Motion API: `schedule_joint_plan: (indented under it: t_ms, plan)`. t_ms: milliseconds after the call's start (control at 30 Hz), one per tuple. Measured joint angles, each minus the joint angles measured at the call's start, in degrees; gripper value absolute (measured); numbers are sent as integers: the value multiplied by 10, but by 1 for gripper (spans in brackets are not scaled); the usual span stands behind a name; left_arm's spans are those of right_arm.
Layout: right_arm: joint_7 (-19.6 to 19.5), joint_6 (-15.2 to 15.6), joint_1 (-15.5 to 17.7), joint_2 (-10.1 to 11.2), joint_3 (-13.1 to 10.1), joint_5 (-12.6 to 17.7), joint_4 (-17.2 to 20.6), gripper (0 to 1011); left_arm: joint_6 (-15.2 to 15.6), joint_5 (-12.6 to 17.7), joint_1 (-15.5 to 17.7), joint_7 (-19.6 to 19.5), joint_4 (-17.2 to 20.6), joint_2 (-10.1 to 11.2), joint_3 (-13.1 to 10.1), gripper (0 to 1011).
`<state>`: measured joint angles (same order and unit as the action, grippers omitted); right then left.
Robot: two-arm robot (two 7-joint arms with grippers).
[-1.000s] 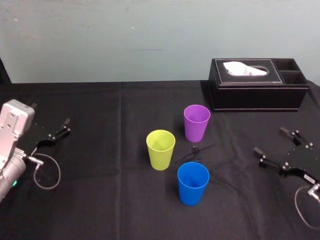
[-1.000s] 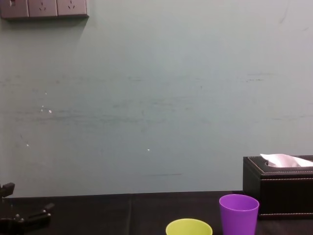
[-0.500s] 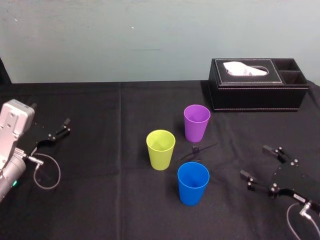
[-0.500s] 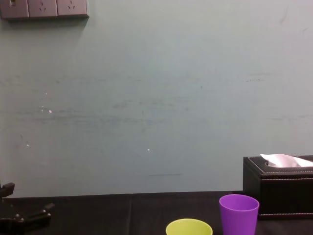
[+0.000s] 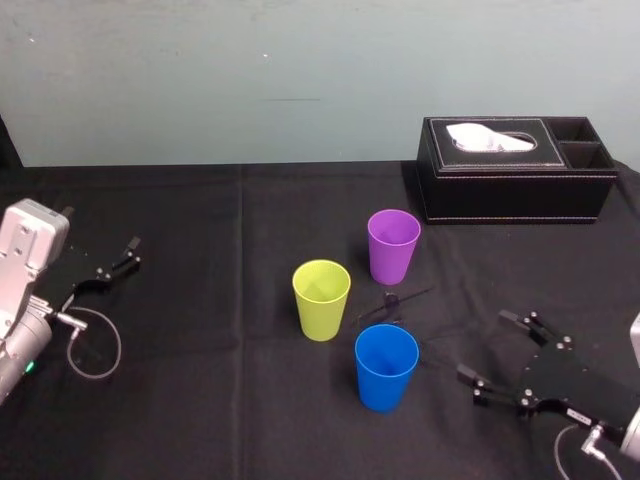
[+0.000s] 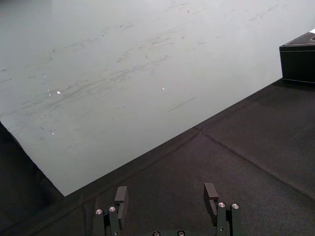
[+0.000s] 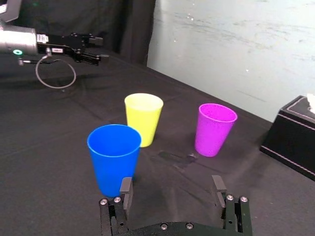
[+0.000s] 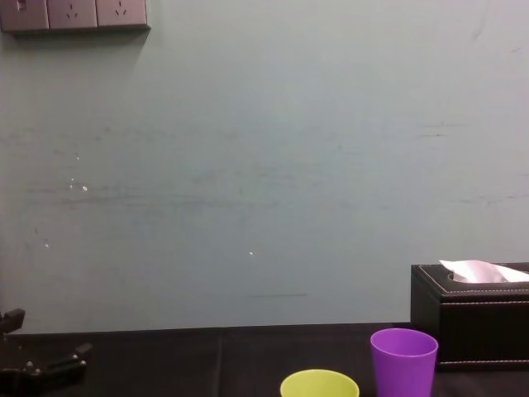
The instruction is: Stack the three plastic cups sequentially using one hand.
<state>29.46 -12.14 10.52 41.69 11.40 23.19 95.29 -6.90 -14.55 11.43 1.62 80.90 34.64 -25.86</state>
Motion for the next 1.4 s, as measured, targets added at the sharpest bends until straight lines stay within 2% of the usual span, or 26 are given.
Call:
schedule_joint_plan:
  t_ms: [467, 833, 1400]
  plan:
    - [19, 23, -10, -29, 13, -14, 0, 1003, 0, 0, 0, 0, 0, 0, 0, 1010]
    - [26, 29, -12, -39, 27, -21, 7, 1003, 0, 0, 0, 0, 0, 0, 0, 1010]
    - [14, 33, -22, -58, 45, -39, 5, 1003, 0, 0, 0, 0, 0, 0, 0, 1010]
